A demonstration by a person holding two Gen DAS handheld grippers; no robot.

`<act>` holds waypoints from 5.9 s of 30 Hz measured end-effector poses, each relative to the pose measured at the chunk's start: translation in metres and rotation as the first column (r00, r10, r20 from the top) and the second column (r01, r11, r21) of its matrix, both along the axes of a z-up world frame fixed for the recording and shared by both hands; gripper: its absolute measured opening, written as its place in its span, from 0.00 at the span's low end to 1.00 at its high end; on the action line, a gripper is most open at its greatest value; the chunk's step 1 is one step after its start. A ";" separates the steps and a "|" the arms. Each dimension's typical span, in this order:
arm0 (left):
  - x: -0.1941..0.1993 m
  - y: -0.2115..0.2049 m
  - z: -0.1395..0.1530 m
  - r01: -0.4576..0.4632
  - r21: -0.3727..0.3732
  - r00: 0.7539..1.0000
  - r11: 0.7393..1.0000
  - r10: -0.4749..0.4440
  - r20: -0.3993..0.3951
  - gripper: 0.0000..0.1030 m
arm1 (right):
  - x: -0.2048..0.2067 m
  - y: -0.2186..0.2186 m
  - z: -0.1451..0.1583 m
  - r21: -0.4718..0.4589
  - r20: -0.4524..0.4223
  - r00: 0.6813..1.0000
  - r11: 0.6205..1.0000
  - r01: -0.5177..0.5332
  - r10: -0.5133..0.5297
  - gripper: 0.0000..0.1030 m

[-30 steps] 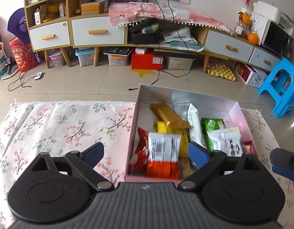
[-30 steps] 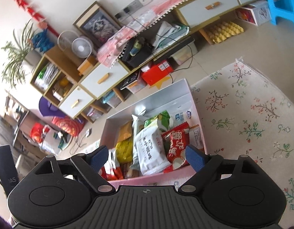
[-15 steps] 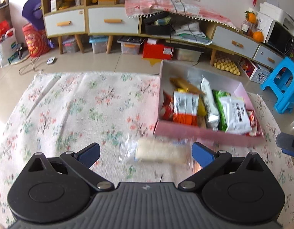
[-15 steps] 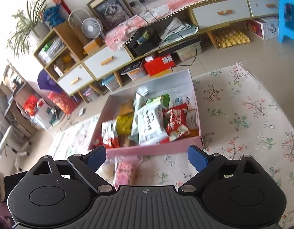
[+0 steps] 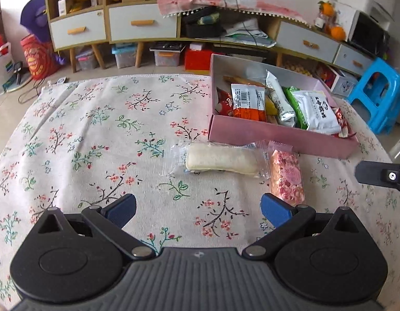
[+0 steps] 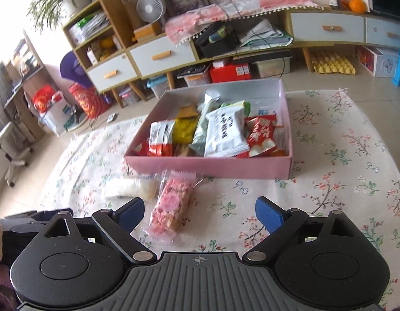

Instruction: Organize snacks

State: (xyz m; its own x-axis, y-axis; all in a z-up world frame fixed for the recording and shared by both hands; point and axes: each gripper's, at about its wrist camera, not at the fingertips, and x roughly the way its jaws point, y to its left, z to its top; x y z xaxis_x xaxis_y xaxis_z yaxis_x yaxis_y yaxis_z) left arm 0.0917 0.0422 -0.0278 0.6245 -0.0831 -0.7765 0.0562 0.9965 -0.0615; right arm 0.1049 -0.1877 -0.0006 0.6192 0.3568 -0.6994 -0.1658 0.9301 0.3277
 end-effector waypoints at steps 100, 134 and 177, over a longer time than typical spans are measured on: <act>0.015 -0.047 0.019 0.132 -0.167 0.988 0.977 -0.143 -0.056 0.30 | 0.021 -0.043 -0.003 0.093 -0.212 0.969 0.985 0.149 -0.126 0.31; 0.152 -0.062 0.014 0.025 -0.118 1.000 0.993 -0.024 0.013 0.31 | 0.178 -0.060 -0.016 0.096 -0.092 0.988 0.986 0.137 -0.128 0.32; -0.021 -0.061 0.061 0.014 0.038 1.000 0.999 -0.015 0.013 1.00 | -0.010 -0.046 0.032 -0.087 -0.068 0.991 0.990 0.108 -0.115 0.85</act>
